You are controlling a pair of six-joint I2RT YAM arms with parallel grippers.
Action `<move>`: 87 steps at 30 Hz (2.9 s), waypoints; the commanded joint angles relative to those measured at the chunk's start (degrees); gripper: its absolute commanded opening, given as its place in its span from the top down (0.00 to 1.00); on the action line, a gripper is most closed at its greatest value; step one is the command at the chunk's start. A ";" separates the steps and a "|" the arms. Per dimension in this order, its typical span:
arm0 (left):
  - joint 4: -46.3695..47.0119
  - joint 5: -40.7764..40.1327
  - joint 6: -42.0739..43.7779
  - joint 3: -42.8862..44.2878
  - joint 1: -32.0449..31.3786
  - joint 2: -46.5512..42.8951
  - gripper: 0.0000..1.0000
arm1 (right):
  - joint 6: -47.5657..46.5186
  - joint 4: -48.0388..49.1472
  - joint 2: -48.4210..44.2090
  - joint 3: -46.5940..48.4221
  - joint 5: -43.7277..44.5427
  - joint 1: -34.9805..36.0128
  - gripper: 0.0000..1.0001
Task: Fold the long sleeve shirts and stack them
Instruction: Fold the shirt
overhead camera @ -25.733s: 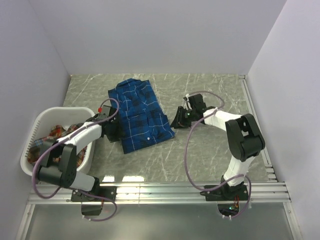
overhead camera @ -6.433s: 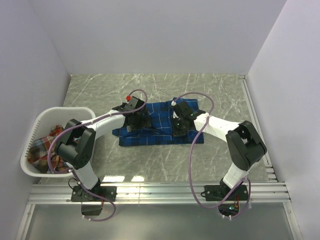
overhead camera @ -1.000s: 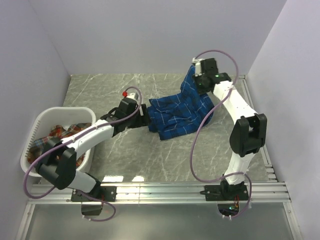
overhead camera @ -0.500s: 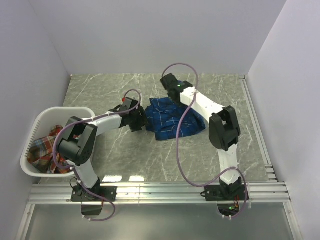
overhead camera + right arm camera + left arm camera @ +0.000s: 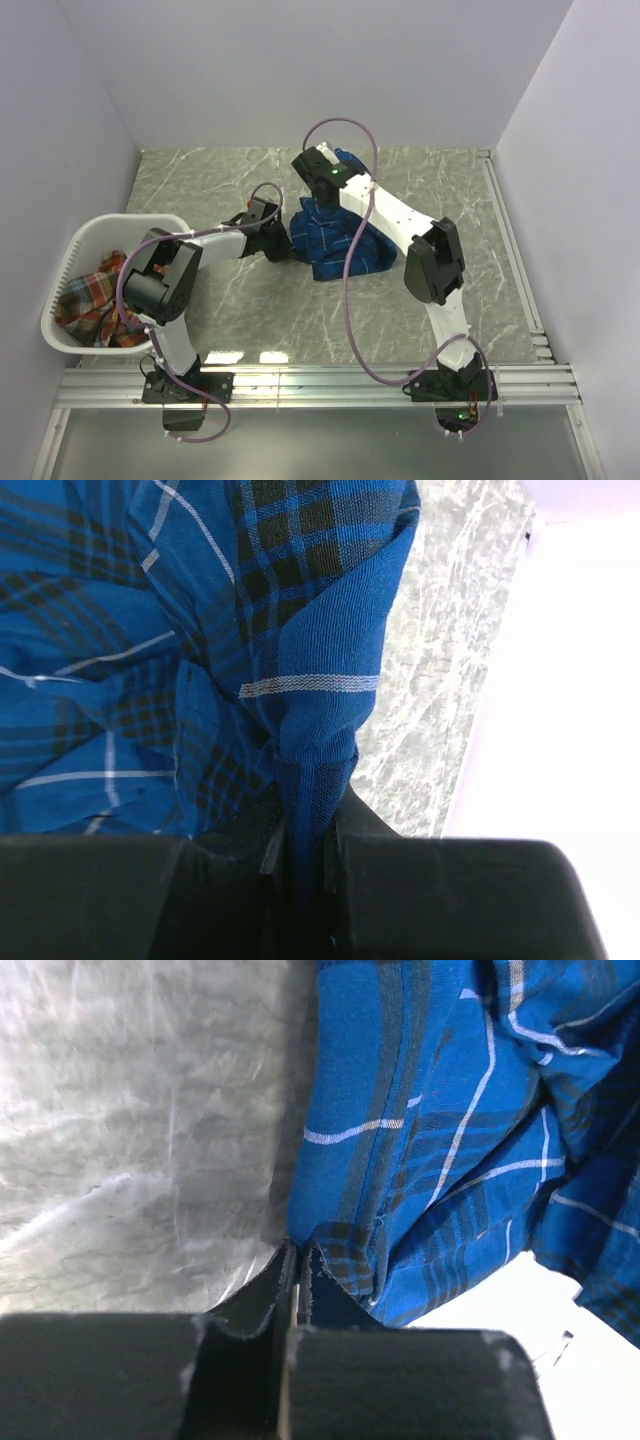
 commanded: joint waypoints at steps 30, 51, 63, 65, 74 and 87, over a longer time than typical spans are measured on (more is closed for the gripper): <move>3.50 0.67 -6.80 -9.37 -0.83 -6.78 0.99 | -5.32 8.59 -13.55 -15.94 -7.33 -8.38 1.00; 4.72 1.63 -6.18 -9.46 -0.83 -8.36 0.99 | -1.30 8.35 -8.74 -16.93 -1.81 -7.08 1.00; 5.34 2.33 -5.92 -9.46 -1.09 -7.66 0.99 | 12.95 -6.51 1.72 -1.46 2.26 3.73 0.86; 5.43 2.33 -5.92 -9.46 -1.18 -7.75 0.99 | 14.44 -6.87 2.52 -0.05 -1.16 4.53 0.78; 5.87 2.60 -6.18 -9.99 -1.27 -7.66 1.00 | 20.77 -5.90 4.02 1.10 -10.49 8.31 0.51; 5.78 2.42 -6.44 -10.43 -1.27 -7.84 0.99 | 24.11 19.83 -19.70 -21.21 -38.53 3.66 0.51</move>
